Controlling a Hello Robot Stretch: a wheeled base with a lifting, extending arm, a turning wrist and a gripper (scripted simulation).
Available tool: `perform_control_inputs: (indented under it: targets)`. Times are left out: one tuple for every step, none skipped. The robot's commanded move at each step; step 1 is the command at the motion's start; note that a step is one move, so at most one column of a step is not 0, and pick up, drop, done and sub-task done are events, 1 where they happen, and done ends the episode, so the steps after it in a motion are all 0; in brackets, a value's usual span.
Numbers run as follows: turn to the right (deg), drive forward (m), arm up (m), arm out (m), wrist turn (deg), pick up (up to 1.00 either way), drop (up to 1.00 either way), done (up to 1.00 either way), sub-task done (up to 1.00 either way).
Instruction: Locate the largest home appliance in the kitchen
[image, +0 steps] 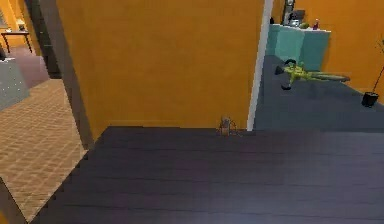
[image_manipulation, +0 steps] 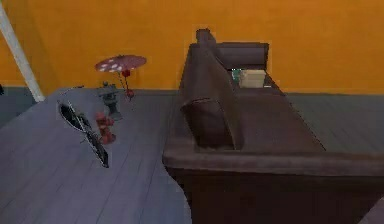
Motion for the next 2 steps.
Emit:
perform_control_inputs:
  targets:
    - [9.0,0.00,0.00,0.00,0.0,0.00,0.00,0.00,0.00]
    - [0.0,0.35,0.00,0.00,0.0,0.00,0.00,0.00,0.00]
